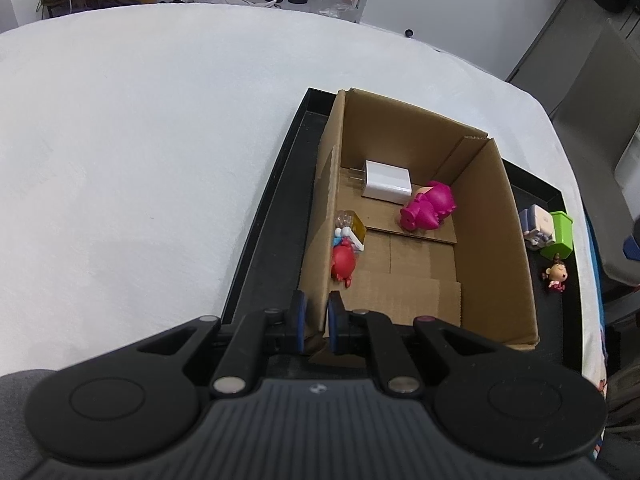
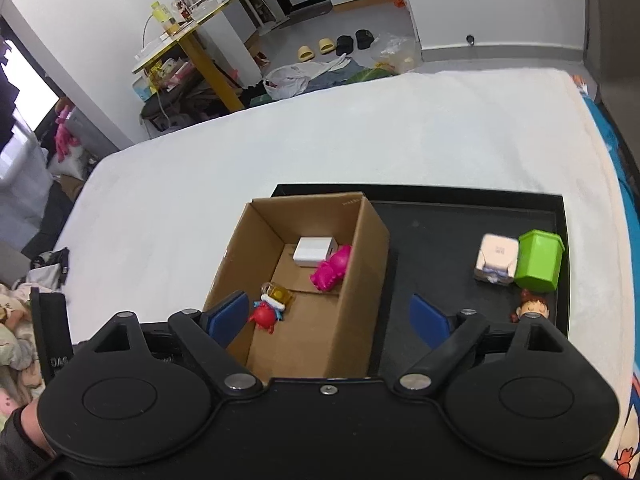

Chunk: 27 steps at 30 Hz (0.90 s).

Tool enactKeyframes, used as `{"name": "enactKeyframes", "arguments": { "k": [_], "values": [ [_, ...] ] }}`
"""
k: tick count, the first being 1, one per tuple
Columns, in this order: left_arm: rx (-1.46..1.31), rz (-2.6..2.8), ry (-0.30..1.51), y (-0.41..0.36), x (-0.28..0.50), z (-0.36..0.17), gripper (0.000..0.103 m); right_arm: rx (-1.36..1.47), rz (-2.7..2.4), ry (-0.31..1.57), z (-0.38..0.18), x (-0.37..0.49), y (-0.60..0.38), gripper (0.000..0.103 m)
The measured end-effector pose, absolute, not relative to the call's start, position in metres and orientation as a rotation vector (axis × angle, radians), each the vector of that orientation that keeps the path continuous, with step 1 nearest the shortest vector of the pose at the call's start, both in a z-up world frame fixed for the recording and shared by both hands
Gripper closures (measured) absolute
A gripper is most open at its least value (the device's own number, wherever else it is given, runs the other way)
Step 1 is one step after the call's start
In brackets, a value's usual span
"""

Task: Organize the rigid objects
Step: 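Move the right tool to the brown-haired girl figurine on the tray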

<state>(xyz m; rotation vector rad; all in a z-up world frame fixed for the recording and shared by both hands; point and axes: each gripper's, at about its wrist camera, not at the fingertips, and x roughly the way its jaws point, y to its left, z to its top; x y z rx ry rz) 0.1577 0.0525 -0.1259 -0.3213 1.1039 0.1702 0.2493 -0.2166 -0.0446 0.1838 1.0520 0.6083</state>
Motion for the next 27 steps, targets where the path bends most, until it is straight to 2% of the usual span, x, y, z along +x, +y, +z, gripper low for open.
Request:
{"name": "enactKeyframes", "arguments": {
  "k": [27],
  "values": [
    [-0.179, 0.233, 1.092, 0.032, 0.154, -0.111, 0.094, 0.347, 0.525, 1.107, -0.065, 0.251, -0.321, 0.015]
  ]
}}
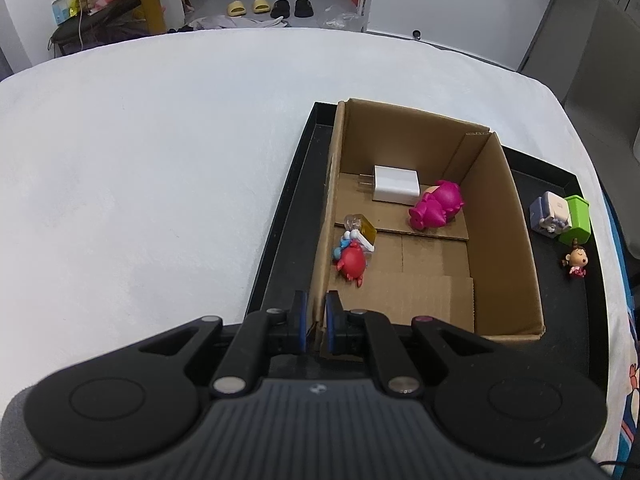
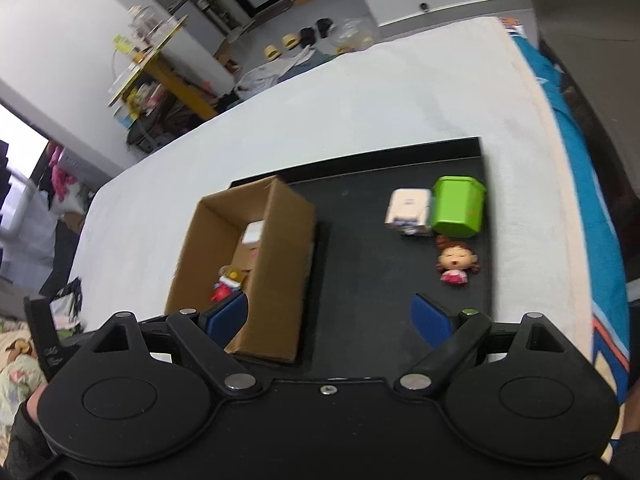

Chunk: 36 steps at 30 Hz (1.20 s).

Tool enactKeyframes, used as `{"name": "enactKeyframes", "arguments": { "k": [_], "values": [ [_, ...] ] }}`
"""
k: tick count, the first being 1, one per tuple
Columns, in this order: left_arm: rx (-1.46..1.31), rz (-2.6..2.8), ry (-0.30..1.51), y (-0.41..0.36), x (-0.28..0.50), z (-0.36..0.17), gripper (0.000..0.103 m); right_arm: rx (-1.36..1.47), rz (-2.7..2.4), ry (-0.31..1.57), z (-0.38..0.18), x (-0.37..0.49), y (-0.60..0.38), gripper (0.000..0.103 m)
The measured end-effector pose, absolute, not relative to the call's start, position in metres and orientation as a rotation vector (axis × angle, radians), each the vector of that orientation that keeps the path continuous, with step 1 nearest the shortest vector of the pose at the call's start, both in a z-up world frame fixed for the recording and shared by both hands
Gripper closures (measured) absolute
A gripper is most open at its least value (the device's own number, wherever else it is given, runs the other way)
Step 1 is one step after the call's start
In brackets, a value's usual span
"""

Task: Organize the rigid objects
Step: 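Move the right tool to the brown-haired girl figurine on the tray, then close the right tool on the girl figurine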

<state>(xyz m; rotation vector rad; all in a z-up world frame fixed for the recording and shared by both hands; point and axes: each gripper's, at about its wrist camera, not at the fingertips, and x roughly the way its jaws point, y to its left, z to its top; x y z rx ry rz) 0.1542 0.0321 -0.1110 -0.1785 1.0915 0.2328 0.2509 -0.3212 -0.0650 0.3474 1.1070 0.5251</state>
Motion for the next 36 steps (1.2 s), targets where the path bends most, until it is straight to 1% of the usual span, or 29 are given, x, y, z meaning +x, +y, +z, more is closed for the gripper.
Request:
{"name": "enactKeyframes", "arguments": {
  "k": [9, 14, 16, 20, 26, 29, 36],
  "values": [
    [-0.157, 0.245, 1.095, 0.027, 0.156, -0.113, 0.094, 0.386, 0.43, 1.084, -0.073, 0.257, -0.342, 0.016],
    [-0.163, 0.244, 1.096, 0.029, 0.156, -0.114, 0.094, 0.334, 0.41, 1.09, -0.083, 0.261, -0.34, 0.027],
    [-0.162, 0.242, 1.096, 0.029, 0.156, -0.114, 0.094, 0.309, 0.421, 1.092, -0.086, 0.263, -0.336, 0.029],
    [-0.175, 0.242, 1.096, 0.031, 0.157, -0.114, 0.094, 0.256, 0.414, 1.1, -0.096, 0.267, -0.327, 0.031],
    [-0.175, 0.238, 1.094, 0.031, 0.157, -0.115, 0.094, 0.142, 0.404, 1.101, -0.115, 0.276, -0.31, 0.032],
    [-0.168, 0.237, 1.096, 0.031, 0.158, -0.115, 0.094, 0.11, 0.396, 1.133, -0.13, 0.283, -0.305, 0.036],
    [-0.17, 0.234, 1.102, 0.032, 0.159, -0.117, 0.095, 0.031, 0.385, 1.169, -0.152, 0.297, -0.291, 0.038]
  ]
}}
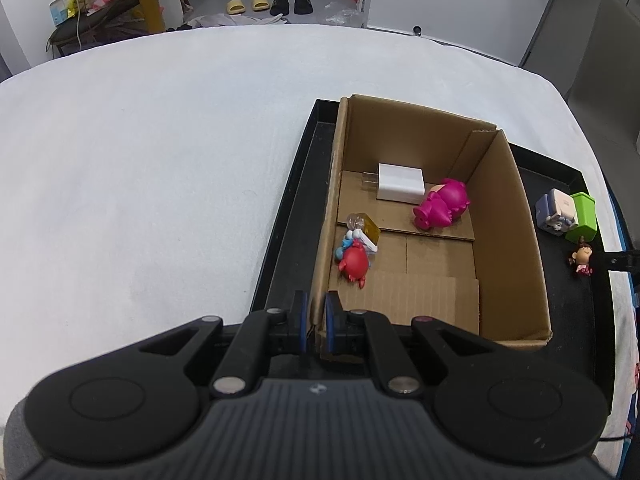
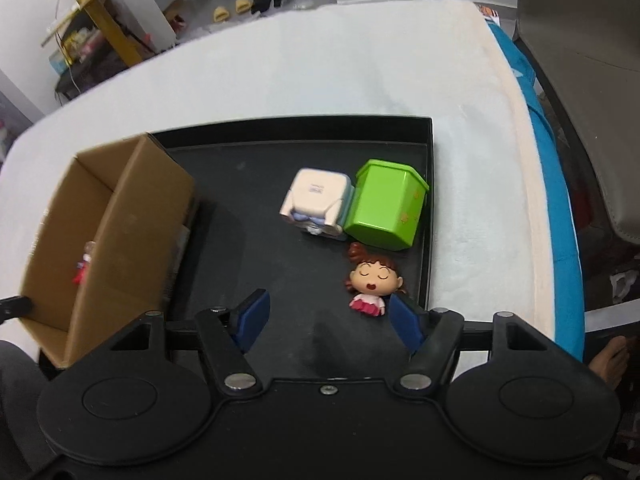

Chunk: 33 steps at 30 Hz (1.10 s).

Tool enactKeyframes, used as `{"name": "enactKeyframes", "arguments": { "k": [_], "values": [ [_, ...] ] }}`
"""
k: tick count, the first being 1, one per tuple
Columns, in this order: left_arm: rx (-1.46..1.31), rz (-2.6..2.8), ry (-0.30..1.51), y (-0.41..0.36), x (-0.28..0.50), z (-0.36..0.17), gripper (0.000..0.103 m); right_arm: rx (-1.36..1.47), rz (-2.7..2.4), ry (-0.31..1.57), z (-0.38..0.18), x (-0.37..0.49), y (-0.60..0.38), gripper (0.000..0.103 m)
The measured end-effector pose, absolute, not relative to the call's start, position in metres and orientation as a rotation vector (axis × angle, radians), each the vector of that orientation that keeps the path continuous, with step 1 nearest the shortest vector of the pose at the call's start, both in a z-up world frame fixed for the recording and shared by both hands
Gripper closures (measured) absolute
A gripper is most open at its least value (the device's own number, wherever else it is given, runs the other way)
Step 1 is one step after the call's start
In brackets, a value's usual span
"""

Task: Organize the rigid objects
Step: 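Close the right tool on the girl figurine, then carry the girl figurine with the right tool over the box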

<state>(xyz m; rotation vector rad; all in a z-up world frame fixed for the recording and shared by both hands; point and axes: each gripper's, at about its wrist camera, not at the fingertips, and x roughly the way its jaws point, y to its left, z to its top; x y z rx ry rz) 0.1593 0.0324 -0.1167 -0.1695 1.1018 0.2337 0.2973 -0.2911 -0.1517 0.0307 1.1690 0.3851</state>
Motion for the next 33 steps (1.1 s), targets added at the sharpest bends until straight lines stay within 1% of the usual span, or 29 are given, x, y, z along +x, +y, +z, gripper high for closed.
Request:
{"name": "enactKeyframes", "arguments": {
  "k": [6, 9, 11, 15, 16, 19, 22, 33],
  "values": [
    [-0.172, 0.229, 1.105, 0.034, 0.16, -0.118, 0.094, -0.018, 0.362, 1.172, -0.159, 0.306, -0.283, 0.04],
    [-0.171, 0.227, 1.105, 0.034, 0.16, -0.119, 0.095, -0.055, 0.354, 1.175, -0.164, 0.308, -0.276, 0.042],
    [-0.171, 0.228, 1.106, 0.034, 0.161, -0.12, 0.095, -0.074, 0.355, 1.185, -0.168, 0.309, -0.271, 0.046],
    [-0.179, 0.226, 1.105, 0.035, 0.161, -0.12, 0.094, -0.142, 0.325, 1.186, -0.175, 0.312, -0.263, 0.047],
    [-0.176, 0.228, 1.105, 0.035, 0.161, -0.12, 0.095, -0.16, 0.315, 1.19, -0.178, 0.312, -0.262, 0.051],
    [-0.18, 0.23, 1.105, 0.034, 0.16, -0.12, 0.095, -0.209, 0.283, 1.192, -0.184, 0.312, -0.257, 0.07],
    [-0.161, 0.229, 1.104, 0.031, 0.161, -0.12, 0.095, -0.16, 0.293, 1.193, -0.179, 0.313, -0.26, 0.072],
    [-0.171, 0.23, 1.1, 0.033, 0.16, -0.12, 0.095, -0.099, 0.308, 1.177, -0.151, 0.304, -0.269, 0.072]
  ]
}}
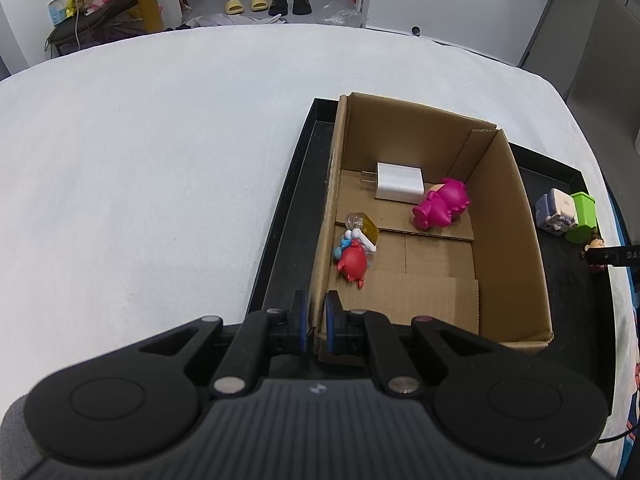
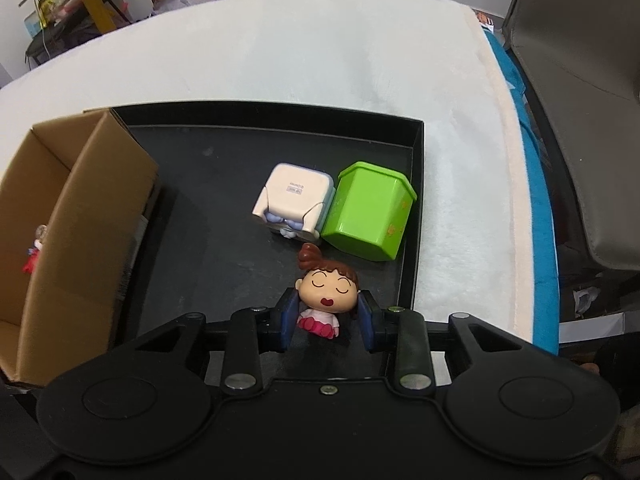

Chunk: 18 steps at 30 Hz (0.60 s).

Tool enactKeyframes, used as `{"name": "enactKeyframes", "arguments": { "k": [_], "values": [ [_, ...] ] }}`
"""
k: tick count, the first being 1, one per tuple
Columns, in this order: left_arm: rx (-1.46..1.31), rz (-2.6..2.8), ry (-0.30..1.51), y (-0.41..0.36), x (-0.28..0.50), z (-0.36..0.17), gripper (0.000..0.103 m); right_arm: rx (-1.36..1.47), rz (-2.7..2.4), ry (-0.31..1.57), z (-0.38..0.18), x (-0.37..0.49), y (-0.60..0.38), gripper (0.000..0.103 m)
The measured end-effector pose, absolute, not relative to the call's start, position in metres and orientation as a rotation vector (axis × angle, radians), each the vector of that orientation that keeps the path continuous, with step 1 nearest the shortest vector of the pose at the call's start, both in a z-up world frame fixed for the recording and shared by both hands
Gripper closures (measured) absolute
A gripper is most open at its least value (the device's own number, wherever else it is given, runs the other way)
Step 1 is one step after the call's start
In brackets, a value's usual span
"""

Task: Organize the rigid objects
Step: 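Carry the girl figurine with the right tool over the box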

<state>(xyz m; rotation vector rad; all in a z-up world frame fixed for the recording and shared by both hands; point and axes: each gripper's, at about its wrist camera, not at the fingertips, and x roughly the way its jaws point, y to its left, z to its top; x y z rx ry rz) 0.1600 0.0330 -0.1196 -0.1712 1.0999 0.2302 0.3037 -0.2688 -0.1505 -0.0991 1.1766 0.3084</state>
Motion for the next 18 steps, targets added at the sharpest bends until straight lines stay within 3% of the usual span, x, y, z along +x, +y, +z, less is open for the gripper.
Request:
{"name": "enactKeyframes", "arguments": {
  "k": [18],
  "values": [
    [-0.17, 0.234, 1.107, 0.033, 0.162, -0.119, 0.095, 0.01, 0.326, 1.095, -0.094, 0.277, -0.289, 0.072]
  ]
}}
